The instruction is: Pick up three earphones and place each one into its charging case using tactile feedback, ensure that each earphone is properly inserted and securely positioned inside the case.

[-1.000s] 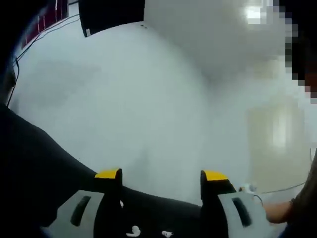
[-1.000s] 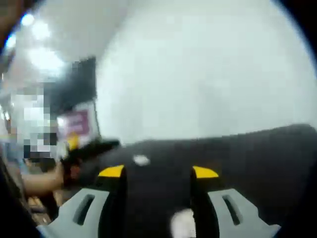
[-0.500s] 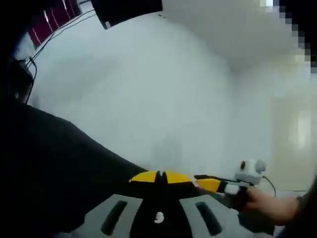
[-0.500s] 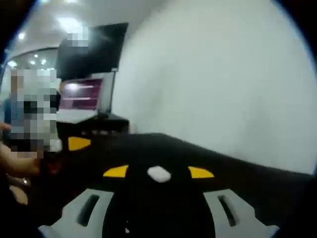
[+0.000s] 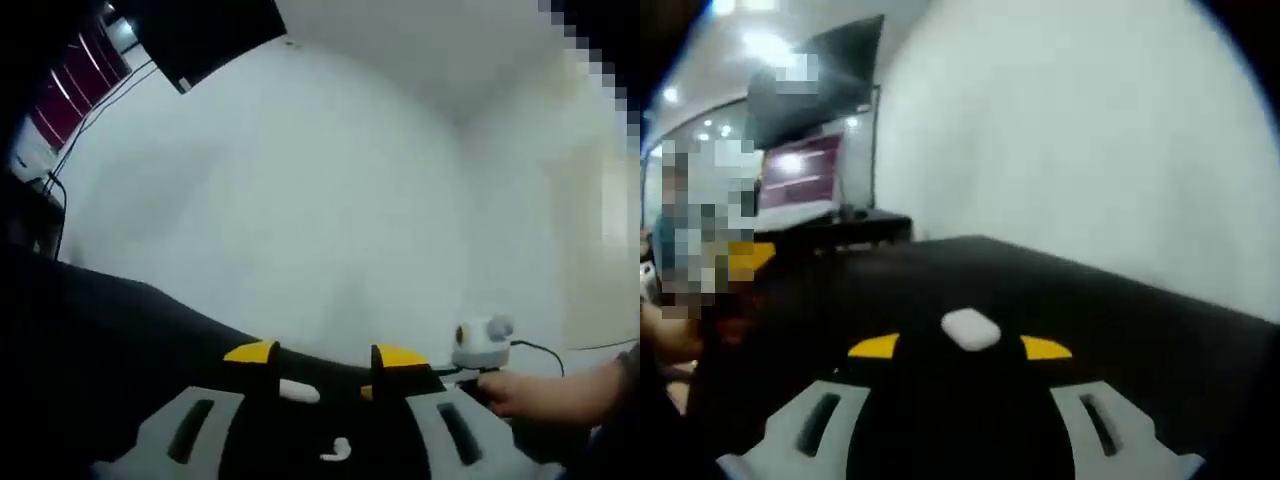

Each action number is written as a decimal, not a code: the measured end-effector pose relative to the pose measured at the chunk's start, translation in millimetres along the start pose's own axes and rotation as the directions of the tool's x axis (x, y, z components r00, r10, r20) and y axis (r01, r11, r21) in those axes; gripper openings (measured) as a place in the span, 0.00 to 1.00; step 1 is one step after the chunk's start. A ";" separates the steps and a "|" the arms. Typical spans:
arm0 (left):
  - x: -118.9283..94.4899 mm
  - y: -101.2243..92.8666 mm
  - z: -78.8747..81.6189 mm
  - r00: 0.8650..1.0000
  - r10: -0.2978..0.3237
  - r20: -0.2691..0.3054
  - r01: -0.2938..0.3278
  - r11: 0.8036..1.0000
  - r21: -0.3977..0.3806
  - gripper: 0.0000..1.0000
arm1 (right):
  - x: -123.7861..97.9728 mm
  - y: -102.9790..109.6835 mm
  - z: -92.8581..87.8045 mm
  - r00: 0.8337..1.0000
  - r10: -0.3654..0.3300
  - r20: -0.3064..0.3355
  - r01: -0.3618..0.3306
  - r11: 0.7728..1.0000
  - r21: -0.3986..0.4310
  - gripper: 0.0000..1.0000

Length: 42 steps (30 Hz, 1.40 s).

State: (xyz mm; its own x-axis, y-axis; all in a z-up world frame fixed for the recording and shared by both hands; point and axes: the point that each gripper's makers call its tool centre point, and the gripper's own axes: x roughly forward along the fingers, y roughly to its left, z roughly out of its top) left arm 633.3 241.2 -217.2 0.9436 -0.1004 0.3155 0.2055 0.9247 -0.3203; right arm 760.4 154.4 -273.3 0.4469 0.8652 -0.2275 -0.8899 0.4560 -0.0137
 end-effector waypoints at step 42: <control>-2.7 -15.8 -3.2 0.998 -0.059 -0.024 0.061 0.993 0.104 0.27 | 90.4 6.7 -23.3 0.987 0.081 -0.136 -0.100 0.985 -0.138 0.34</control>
State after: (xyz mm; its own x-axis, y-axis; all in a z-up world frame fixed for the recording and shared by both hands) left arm 628.4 225.7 -215.9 0.9359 -0.1635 0.3121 0.2346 0.9501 -0.2058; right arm 792.7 230.8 -316.6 0.3563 0.8629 -0.3584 -0.9343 0.3338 -0.1253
